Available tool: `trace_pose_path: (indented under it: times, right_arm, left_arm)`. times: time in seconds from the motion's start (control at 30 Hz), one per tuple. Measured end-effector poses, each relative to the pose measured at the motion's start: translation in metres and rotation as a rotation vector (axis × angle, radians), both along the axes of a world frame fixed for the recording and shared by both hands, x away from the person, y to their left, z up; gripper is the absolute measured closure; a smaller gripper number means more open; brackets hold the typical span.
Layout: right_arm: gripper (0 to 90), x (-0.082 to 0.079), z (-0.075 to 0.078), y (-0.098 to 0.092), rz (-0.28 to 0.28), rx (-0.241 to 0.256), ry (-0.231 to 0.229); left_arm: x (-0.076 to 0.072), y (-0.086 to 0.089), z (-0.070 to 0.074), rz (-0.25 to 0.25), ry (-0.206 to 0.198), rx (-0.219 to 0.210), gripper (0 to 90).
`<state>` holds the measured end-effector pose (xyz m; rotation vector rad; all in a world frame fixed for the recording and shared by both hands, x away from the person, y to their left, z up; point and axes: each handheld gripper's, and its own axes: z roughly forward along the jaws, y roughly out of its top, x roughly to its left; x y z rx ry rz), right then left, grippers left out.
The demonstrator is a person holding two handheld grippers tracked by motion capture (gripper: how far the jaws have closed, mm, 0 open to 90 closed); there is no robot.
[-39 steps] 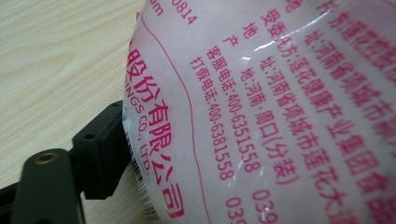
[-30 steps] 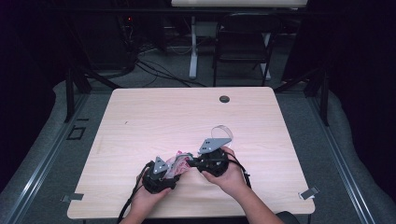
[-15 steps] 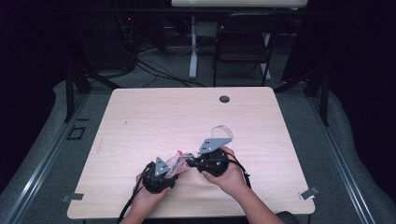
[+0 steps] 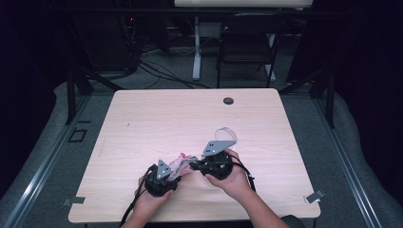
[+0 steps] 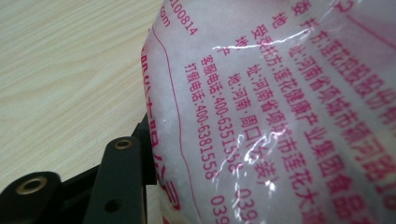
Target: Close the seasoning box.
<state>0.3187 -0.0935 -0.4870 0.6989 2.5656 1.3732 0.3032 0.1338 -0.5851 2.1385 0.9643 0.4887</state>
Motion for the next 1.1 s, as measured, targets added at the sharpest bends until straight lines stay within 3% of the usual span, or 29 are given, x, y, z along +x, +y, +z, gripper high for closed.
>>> trace_pose_path:
  times: [0.17, 0.5, 0.9, 1.1]
  right_arm:
    - [87.8, 0.000, 0.001, -0.002, -0.002, 0.014, 0.006]
    - [84.5, 0.000, 0.004, -0.006, -0.003, 0.036, 0.002]
    - [75.9, -0.001, 0.011, -0.010, -0.007, 0.053, -0.029]
    - [72.3, 0.000, 0.018, -0.013, -0.011, 0.064, -0.037]
  left_arm:
    - [-0.001, 0.000, 0.003, 0.005, -0.008, 0.000, 58.4]
    - [-0.004, 0.000, 0.011, 0.010, -0.031, 0.057, 59.8]
    - [-0.004, 0.003, 0.027, 0.043, -0.112, 0.126, 59.9]
    - [0.000, 0.008, 0.045, 0.054, -0.172, 0.167, 60.0]
